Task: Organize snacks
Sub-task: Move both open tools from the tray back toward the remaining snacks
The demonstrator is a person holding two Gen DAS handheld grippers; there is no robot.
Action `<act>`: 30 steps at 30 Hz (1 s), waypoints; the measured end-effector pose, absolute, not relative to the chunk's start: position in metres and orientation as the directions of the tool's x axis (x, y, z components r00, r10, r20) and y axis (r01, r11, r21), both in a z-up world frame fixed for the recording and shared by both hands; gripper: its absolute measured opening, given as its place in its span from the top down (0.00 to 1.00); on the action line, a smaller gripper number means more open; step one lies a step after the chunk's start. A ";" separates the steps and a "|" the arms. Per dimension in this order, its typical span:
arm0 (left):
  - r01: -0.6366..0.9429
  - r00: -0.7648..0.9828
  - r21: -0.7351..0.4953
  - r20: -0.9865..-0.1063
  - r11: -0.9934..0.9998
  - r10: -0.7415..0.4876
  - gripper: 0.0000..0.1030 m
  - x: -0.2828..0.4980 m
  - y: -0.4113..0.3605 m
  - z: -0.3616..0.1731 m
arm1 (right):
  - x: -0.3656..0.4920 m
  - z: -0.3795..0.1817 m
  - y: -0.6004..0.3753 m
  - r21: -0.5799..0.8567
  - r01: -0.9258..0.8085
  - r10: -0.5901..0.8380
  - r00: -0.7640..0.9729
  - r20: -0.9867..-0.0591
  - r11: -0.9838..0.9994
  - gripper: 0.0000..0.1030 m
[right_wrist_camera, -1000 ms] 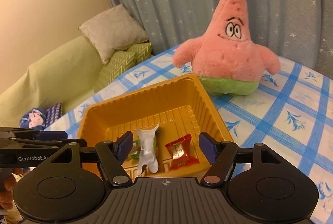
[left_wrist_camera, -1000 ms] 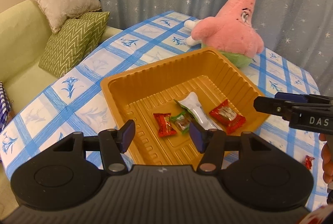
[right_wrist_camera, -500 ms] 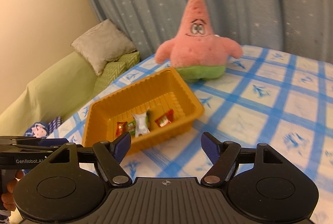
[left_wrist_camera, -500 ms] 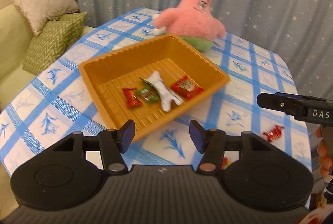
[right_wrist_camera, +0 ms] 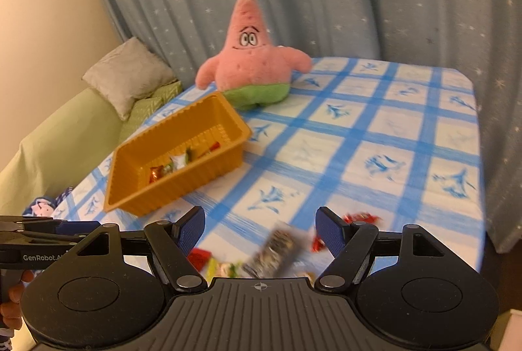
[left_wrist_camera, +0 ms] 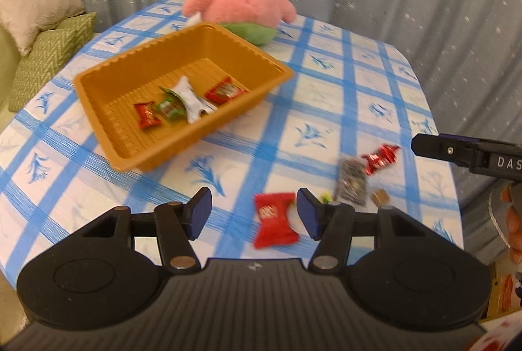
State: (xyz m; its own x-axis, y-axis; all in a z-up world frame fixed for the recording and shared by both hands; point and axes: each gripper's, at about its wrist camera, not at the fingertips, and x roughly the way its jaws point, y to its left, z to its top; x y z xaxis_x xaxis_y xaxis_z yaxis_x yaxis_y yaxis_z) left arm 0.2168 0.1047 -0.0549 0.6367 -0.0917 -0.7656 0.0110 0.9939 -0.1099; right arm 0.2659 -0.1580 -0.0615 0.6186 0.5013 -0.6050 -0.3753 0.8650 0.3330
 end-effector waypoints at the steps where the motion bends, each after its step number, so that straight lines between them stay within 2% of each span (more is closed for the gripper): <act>1: 0.018 0.634 -0.110 -0.767 0.994 -0.097 0.47 0.215 0.101 -0.056 | 0.262 -0.062 -0.161 0.333 -0.370 0.497 0.620 -0.607 0.868 0.27; 30: 0.090 0.579 -0.100 -0.805 0.991 -0.134 0.47 0.182 0.043 -0.080 | 0.212 -0.088 -0.194 0.326 -0.348 0.473 0.549 -0.689 0.879 0.27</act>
